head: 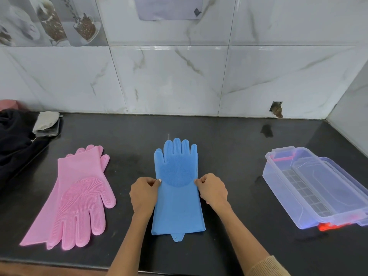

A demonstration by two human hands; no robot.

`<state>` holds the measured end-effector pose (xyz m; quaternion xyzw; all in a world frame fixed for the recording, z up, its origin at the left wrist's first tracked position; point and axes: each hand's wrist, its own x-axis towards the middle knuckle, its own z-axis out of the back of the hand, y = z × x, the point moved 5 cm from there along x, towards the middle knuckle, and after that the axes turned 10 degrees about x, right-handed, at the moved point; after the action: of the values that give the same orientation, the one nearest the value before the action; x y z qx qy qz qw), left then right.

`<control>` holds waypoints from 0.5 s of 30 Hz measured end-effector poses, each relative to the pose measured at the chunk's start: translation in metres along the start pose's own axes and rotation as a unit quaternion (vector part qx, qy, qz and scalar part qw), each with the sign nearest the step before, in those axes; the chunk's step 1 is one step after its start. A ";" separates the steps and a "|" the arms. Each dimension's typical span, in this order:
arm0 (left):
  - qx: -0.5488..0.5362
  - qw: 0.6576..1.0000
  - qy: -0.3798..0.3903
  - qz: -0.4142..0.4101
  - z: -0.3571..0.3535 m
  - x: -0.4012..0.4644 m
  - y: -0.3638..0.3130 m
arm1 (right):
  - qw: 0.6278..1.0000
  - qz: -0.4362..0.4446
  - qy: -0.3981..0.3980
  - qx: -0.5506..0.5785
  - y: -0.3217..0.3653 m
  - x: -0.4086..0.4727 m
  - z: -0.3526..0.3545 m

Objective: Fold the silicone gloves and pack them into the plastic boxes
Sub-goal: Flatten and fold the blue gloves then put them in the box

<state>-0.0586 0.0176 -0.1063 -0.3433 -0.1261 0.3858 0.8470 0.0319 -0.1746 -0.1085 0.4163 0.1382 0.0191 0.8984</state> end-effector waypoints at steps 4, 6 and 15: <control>-0.004 1.000 -0.008 -0.001 -0.004 -0.003 -0.004 | 0.994 0.031 -0.015 -0.101 0.004 0.004 -0.001; -0.012 1.000 0.005 -0.005 -0.006 -0.002 -0.007 | 0.989 0.043 -0.006 -0.143 0.004 0.004 0.001; -0.020 0.995 0.091 -0.036 -0.024 -0.023 -0.022 | 0.991 -0.018 0.034 -0.128 -0.033 -0.006 0.036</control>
<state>-0.0498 -0.0209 -0.1080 -0.3894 -0.0687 0.3191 0.8613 0.0327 -0.2237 -0.1094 0.2949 0.1721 0.0346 0.9393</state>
